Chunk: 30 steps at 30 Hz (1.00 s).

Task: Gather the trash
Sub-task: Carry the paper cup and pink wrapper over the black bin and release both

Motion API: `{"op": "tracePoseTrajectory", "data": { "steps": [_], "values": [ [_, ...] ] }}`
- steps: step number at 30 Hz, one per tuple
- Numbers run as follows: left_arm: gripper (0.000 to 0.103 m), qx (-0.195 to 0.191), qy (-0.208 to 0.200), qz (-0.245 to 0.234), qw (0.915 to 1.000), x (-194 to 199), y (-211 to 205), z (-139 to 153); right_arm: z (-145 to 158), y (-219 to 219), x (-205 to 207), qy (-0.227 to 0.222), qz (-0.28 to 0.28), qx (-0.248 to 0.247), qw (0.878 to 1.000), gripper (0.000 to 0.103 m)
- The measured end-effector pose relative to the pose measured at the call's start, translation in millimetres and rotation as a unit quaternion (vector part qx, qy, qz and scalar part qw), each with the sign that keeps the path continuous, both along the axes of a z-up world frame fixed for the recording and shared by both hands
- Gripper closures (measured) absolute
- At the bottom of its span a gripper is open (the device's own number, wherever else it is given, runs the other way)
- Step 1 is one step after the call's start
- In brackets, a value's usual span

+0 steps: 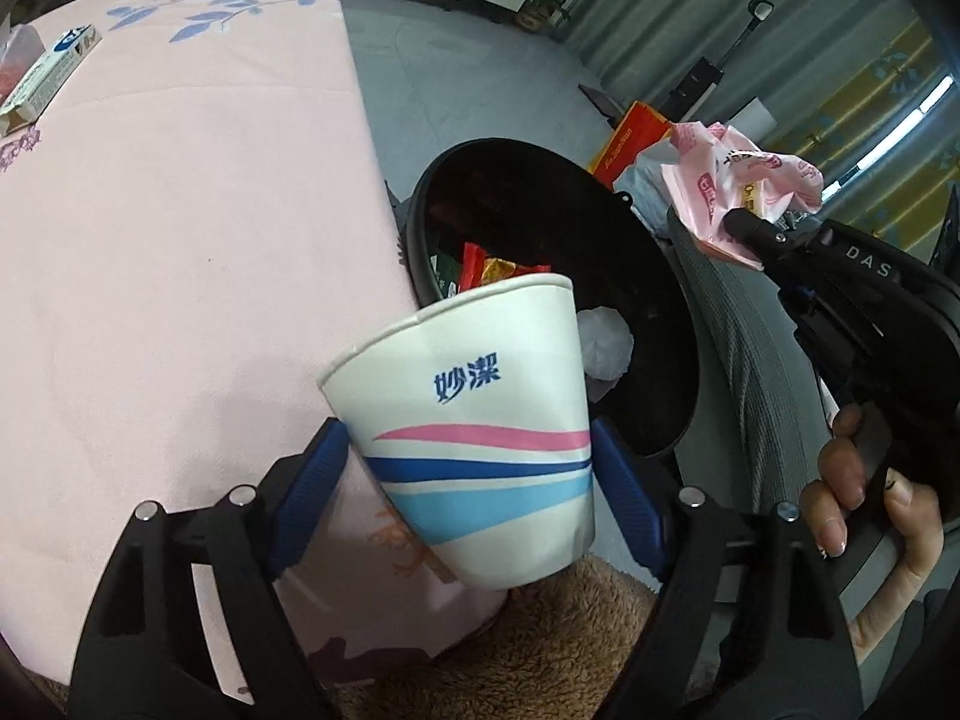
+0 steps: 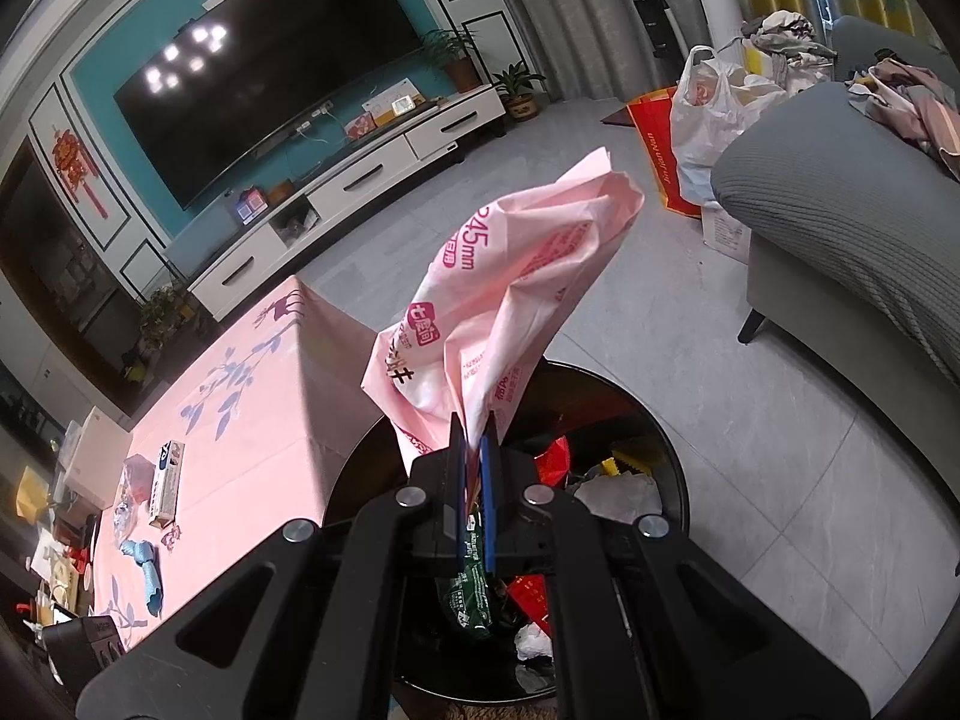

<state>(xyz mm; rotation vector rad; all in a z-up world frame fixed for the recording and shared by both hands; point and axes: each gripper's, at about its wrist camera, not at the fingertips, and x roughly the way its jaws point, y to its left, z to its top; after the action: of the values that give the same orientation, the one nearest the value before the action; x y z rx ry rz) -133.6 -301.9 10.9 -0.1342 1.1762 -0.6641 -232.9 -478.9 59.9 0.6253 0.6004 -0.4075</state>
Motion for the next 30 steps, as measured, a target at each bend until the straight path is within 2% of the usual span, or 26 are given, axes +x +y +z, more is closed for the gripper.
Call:
{"op": "tracePoseTrajectory", "data": {
  "steps": [3, 6, 7, 8, 9, 10, 13, 18, 20, 23, 25, 26, 27, 29, 30],
  "values": [
    [0.03, -0.009, -0.005, 0.003, 0.9999, -2, 1, 8, 0, 0, 0, 0.001, 0.004, 0.0, 1.0, 0.098],
    [0.033, -0.02, -0.029, -0.011, 0.9993, -3, -7, 23, -1, -2, -1, 0.003, 0.002, 0.002, 1.0, 0.098],
    [0.037, -0.02, -0.038, -0.016, 0.999, -3, -12, 27, -1, -4, -2, 0.003, 0.002, 0.003, 1.0, 0.098],
    [0.044, -0.023, -0.045, -0.021, 0.9985, -3, -16, 31, 0, -4, -3, 0.002, 0.001, 0.004, 1.0, 0.098],
    [0.045, -0.023, -0.056, -0.026, 0.9978, -3, -22, 36, 0, -5, -3, 0.002, 0.0, 0.004, 1.0, 0.098],
    [0.053, -0.024, -0.067, -0.032, 0.997, -4, -27, 40, 0, -6, -5, 0.0, -0.002, 0.005, 1.0, 0.098],
    [0.054, -0.041, -0.059, -0.057, 0.9958, 1, -45, 42, -1, -8, -6, 0.001, -0.007, 0.006, 1.0, 0.098],
    [0.054, -0.035, -0.044, -0.075, 0.9956, 6, -71, 31, -6, -14, -6, 0.011, -0.013, 0.013, 1.0, 0.097],
    [0.052, -0.038, -0.044, -0.076, 0.9954, 7, -72, 32, -7, -15, -5, 0.016, -0.015, 0.012, 1.0, 0.097],
    [0.035, -0.034, -0.056, -0.069, 0.9955, 9, -67, 35, -8, -13, -3, 0.019, -0.011, 0.012, 1.0, 0.097],
    [0.018, -0.033, -0.066, -0.053, 0.9959, 9, -60, 40, -9, -11, 1, 0.028, 0.0, 0.01, 1.0, 0.095],
    [0.014, -0.034, -0.069, -0.044, 0.9961, 12, -55, 42, -10, -9, 3, 0.033, 0.006, 0.014, 0.999, 0.084],
    [0.01, -0.023, -0.074, -0.031, 0.9965, 15, -48, 45, -11, -8, 5, 0.038, 0.01, 0.018, 0.999, 0.062],
    [0.004, -0.017, -0.08, -0.014, 0.9966, 19, -37, 49, -13, -5, 8, 0.044, 0.014, 0.013, 0.999, 0.036],
    [0.003, -0.021, -0.082, 0.0, 0.9964, 23, -27, 52, -13, -3, 9, 0.046, 0.017, 0.008, 0.999, 0.036]
  ]
}}
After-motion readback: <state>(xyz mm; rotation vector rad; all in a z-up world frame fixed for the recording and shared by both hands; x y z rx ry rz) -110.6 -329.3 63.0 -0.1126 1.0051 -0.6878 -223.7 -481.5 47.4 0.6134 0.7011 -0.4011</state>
